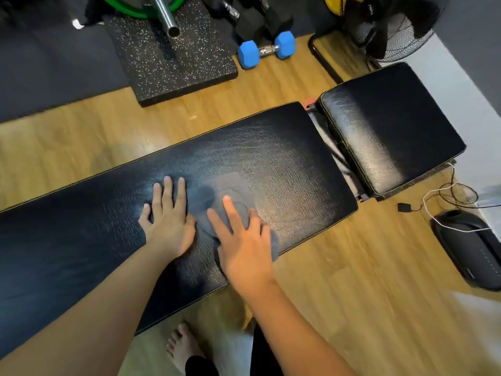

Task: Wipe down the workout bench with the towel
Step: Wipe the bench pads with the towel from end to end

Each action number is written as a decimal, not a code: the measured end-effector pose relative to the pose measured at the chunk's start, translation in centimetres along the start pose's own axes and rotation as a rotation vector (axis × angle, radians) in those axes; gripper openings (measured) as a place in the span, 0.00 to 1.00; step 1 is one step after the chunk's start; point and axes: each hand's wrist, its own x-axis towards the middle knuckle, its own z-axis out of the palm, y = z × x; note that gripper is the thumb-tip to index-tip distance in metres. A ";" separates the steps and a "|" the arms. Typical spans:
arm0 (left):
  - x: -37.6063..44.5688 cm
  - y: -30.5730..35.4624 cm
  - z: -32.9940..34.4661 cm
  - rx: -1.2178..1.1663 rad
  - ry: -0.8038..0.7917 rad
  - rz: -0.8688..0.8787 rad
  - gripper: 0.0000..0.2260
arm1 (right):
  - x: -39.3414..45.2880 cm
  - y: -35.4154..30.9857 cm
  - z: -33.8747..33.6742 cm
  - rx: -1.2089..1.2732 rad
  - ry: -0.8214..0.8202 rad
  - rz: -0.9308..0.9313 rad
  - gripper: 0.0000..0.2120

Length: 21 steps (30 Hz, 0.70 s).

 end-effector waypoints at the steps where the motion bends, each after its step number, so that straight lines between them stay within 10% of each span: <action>1: 0.0 0.0 -0.1 -0.004 -0.009 -0.001 0.29 | -0.6 1.5 -0.2 -0.021 -0.014 -0.074 0.35; 10: -0.1 0.2 0.8 0.048 0.040 -0.014 0.28 | 1.2 19.0 -3.2 0.011 0.098 0.374 0.30; 16: -0.2 0.5 0.6 0.054 0.044 -0.036 0.28 | 0.5 13.4 -1.5 0.118 0.222 0.844 0.31; 21: -0.1 0.3 0.9 0.050 0.061 -0.019 0.28 | -1.7 3.1 0.2 0.040 0.151 0.440 0.31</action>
